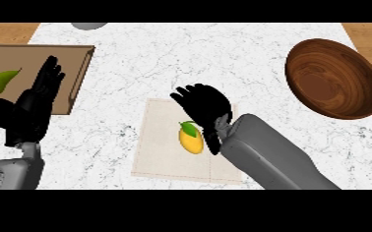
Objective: Pick the lemon from the placemat and place it in the bowl
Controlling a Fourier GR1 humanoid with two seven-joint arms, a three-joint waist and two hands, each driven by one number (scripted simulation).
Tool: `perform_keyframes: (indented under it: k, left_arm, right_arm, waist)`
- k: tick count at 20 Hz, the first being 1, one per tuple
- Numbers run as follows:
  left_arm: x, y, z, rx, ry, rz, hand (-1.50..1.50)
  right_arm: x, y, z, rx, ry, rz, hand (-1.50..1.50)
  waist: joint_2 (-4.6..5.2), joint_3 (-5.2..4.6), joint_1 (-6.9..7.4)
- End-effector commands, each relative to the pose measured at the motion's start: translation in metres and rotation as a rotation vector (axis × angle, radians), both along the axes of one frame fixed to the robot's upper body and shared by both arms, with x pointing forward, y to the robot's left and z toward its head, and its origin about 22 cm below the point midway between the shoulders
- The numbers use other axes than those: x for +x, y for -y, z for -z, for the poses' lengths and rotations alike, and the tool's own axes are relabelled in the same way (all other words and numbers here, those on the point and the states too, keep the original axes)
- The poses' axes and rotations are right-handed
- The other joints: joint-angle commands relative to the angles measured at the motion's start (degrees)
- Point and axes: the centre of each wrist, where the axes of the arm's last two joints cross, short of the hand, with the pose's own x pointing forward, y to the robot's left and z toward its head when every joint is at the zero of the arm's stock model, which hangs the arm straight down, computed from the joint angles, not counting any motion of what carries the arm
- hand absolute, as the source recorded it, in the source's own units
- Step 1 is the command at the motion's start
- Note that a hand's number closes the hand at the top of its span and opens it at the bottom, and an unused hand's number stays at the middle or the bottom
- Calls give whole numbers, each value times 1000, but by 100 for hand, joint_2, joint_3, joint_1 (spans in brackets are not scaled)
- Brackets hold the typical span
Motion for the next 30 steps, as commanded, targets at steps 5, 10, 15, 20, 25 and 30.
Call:
perform_keyframes:
  k: [5, 10, 15, 20, 25, 30]
  left_arm:
    - [-18, 7, 9, 1, 7, -4, 0]
    - [0, -2, 13, -4, 20, -4, 0]
    - [-1, -9, 0, -1, 20, -12, 0]
    - [4, 4, 11, 3, -10, 8, 0]
    - [2, 7, 5, 14, 19, 5, 0]
    - [-1, 1, -1, 5, -3, 5, 0]
  right_arm:
    - [-6, -11, 29, -50, -58, 16, -150]
    - [-25, -14, 67, -46, -50, 5, -150]
    - [-17, -8, 43, -34, -38, 31, -150]
    - [-12, -7, 79, -64, -43, 46, -150]
    - [-18, -24, 94, -36, -130, 52, 150]
    - [-6, -26, 79, 25, -115, -33, 150]
  waist:
    - [-5, 0, 3]
    - [4, -1, -5]
    - [-5, 0, -13]
    - [3, 0, -7]
    - [19, 1, 99]
    - [3, 0, 39]
